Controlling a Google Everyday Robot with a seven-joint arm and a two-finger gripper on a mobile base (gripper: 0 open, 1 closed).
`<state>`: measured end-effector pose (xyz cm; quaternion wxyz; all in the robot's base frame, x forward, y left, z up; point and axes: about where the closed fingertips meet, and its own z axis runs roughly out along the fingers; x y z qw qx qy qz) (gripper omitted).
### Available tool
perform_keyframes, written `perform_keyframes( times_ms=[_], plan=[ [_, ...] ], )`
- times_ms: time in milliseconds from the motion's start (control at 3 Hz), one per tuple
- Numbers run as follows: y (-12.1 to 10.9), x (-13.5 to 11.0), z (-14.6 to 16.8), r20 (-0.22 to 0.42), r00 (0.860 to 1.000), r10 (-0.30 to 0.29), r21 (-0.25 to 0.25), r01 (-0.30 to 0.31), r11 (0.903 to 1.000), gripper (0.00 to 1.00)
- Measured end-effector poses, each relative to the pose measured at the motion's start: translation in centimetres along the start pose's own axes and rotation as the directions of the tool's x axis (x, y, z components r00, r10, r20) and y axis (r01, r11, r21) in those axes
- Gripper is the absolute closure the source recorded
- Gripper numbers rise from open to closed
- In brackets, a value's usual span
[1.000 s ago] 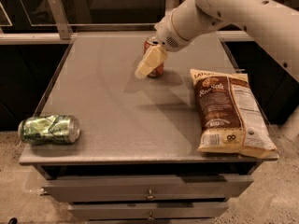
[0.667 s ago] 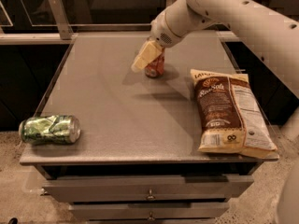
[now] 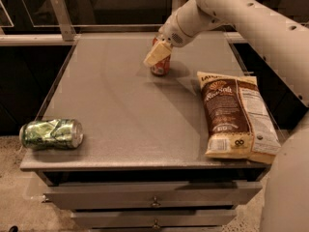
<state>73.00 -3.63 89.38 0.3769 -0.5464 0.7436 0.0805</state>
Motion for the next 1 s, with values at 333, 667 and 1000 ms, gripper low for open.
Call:
perform_keyframes(
  times_ms=[333,667,1000],
  plan=[
    [-0.1,-0.4,-0.4,0.001,1.000,-0.001,0.000,0.001,1.0000,0.66],
    [0.8,-3.1,-2.8,0.035,0.997,-0.071,-0.052,0.073,0.9960,0.89],
    [2.3,-6.9,-6.8,0.110,0.980,-0.165,-0.102,0.177,0.9790,1.00]
  ],
)
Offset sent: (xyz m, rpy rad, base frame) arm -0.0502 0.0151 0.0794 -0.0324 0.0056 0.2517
